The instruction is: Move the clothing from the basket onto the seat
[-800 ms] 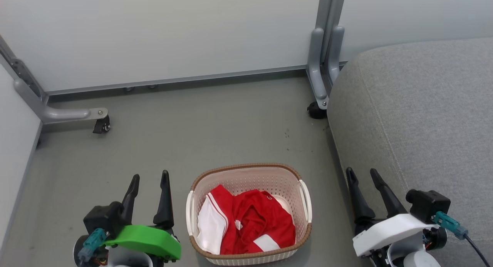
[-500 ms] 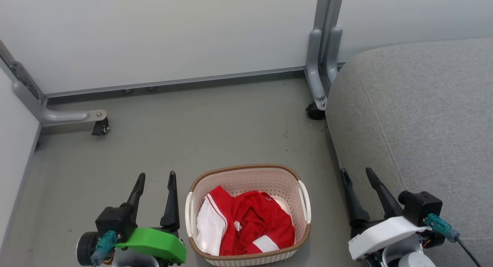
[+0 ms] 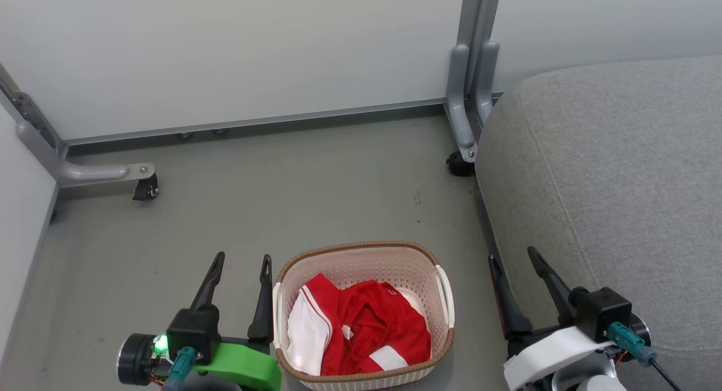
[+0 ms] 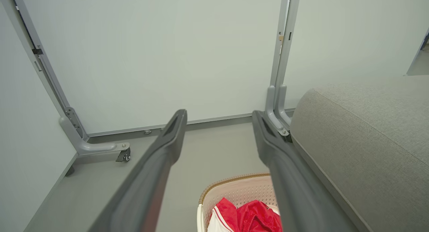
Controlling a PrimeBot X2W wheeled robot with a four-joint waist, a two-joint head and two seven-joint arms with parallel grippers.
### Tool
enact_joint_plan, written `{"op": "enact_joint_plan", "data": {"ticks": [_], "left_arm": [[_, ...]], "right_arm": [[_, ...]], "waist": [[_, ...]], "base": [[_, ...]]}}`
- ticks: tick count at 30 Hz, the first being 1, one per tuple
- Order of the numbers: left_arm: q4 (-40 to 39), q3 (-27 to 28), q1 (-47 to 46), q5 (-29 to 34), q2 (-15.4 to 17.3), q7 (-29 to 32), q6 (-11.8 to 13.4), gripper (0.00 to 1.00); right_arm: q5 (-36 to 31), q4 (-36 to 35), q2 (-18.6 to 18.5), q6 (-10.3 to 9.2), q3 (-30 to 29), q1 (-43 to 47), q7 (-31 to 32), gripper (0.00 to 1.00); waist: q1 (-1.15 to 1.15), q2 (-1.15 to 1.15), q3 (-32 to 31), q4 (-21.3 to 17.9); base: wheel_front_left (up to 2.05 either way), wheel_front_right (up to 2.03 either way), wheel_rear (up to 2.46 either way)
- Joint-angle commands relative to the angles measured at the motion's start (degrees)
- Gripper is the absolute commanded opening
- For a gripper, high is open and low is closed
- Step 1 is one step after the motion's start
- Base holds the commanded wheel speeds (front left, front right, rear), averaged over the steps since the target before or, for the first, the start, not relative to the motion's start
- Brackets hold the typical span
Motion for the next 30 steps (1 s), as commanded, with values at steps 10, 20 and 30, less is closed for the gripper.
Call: {"op": "enact_joint_plan", "data": {"ticks": [10,20,30], "left_arm": [[0.03,0.03,1.43,3.86,-0.41,-1.44,0.19,1.00],[0.03,1.43,2.42,7.83,-1.37,-2.50,-0.75,1.00],[-0.26,2.37,3.08,11.32,-2.11,-3.13,-1.96,1.00]], "right_arm": [[-4.29,-0.48,-0.30,0.02,0.32,0.84,-1.52,1.00],[-7.48,-0.56,-0.34,0.02,0.49,1.45,-2.56,1.00],[-9.42,-0.62,-0.35,0.01,1.31,1.40,-3.20,1.00]], "waist": [[0.00,0.00,-0.11,-0.27],[0.00,0.00,-0.21,-0.16],[0.00,0.00,-0.06,-0.40]], "base": [[0.00,0.00,0.00],[0.00,0.00,0.00],[0.00,0.00,0.00]]}}
